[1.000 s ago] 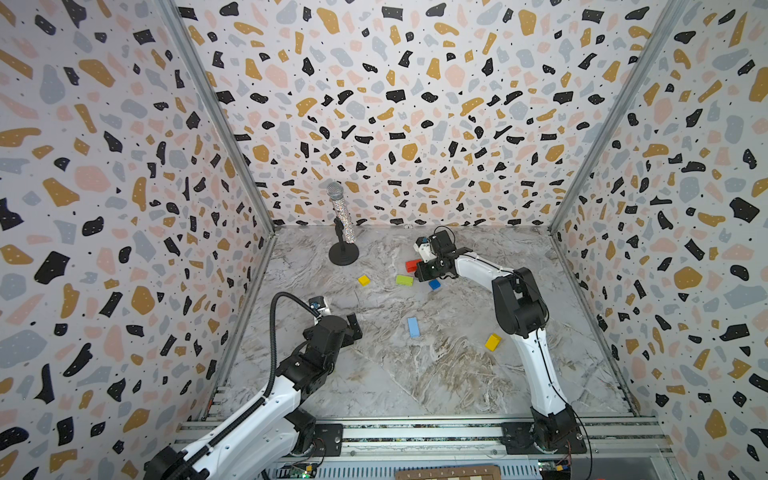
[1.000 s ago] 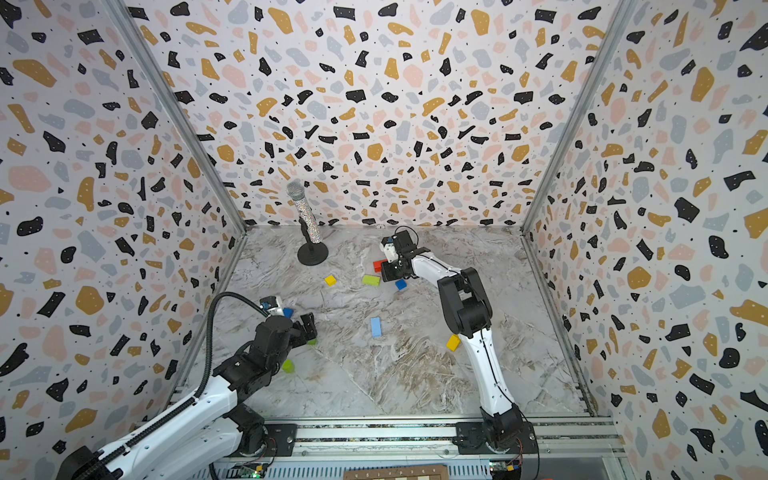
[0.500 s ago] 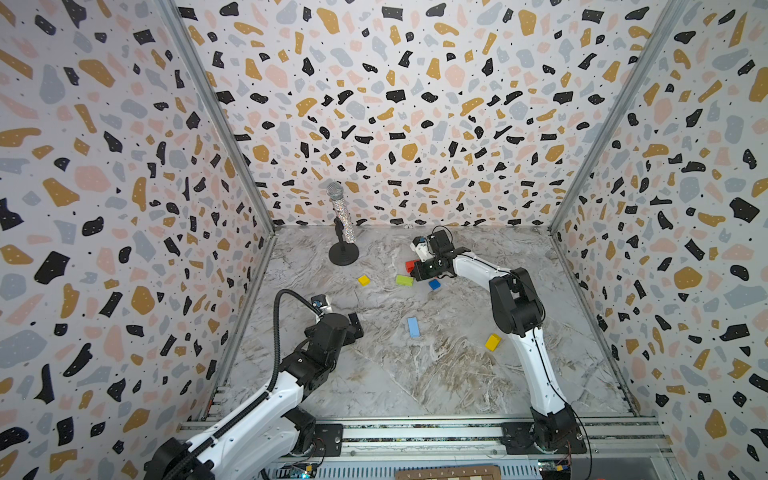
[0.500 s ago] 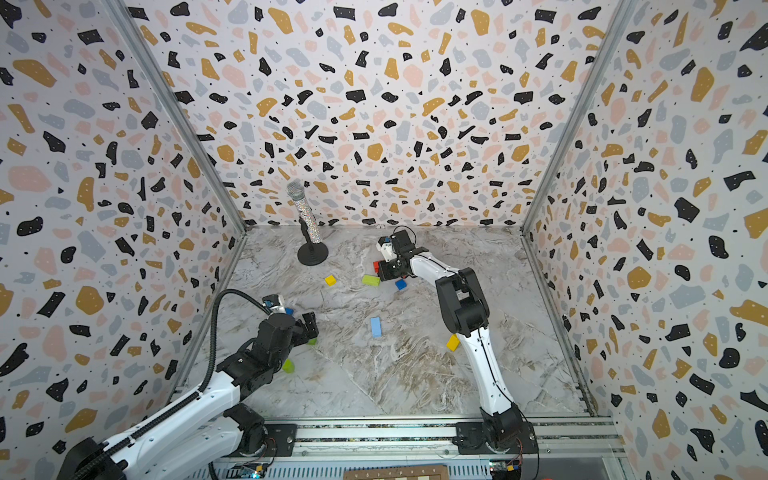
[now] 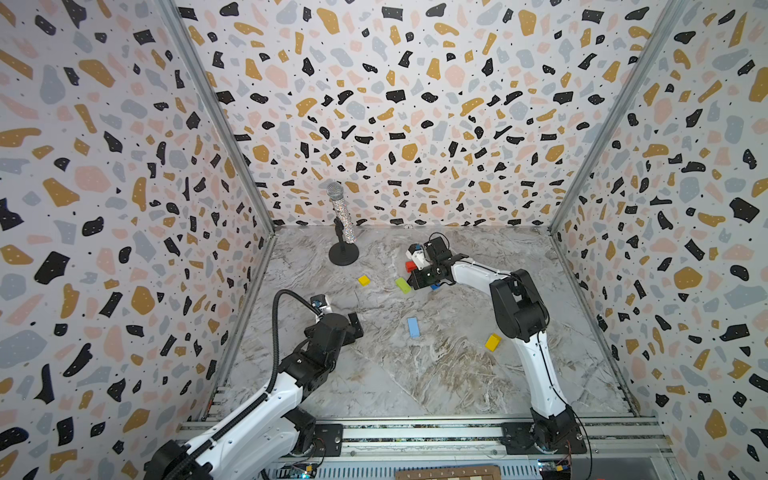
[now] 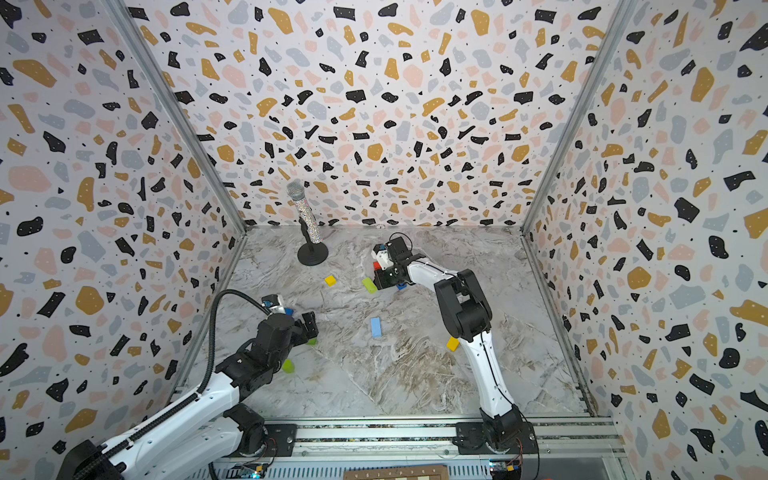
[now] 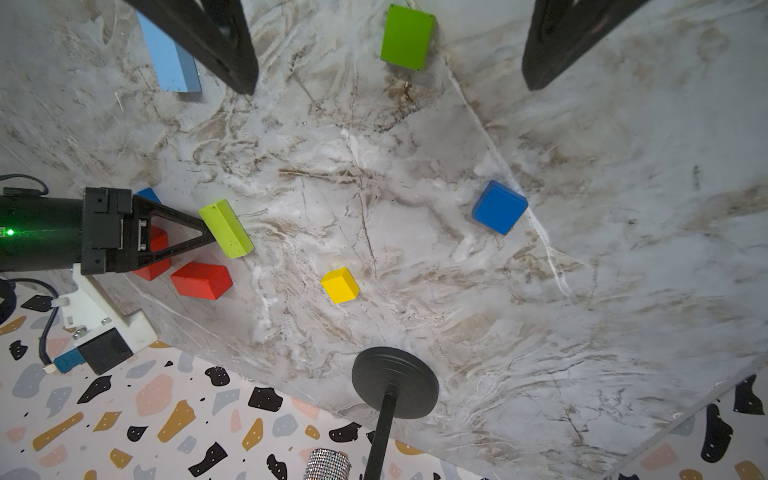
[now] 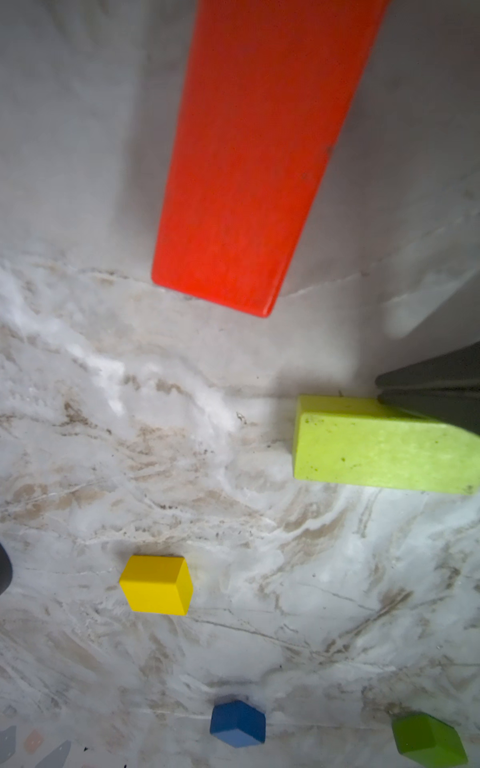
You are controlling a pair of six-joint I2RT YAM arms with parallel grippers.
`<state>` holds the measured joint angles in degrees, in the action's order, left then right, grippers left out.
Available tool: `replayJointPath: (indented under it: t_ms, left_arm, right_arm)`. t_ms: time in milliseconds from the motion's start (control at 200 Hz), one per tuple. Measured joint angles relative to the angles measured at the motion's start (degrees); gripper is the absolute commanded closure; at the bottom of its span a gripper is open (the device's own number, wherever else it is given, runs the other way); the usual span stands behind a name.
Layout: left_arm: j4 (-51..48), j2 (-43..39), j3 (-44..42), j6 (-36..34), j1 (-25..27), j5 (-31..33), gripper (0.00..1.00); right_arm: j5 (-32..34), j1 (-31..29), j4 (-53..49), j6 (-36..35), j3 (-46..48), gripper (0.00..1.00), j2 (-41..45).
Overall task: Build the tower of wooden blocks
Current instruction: 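Nudge the lime green brick with the right gripper while the left gripper moves forward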
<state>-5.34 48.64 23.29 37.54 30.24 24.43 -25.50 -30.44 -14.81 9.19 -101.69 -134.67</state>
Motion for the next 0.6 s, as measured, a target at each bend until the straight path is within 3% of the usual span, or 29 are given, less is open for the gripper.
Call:
replayJointPath:
  t_ms: [601]
  left_arm:
    - [0.5, 2.23, -1.73, 0.68, 0.0, -1.42, 0.0]
  right_arm:
    - [-0.04, -2.32, 1.57, 0.02, 2.14, 1.0, 1.05]
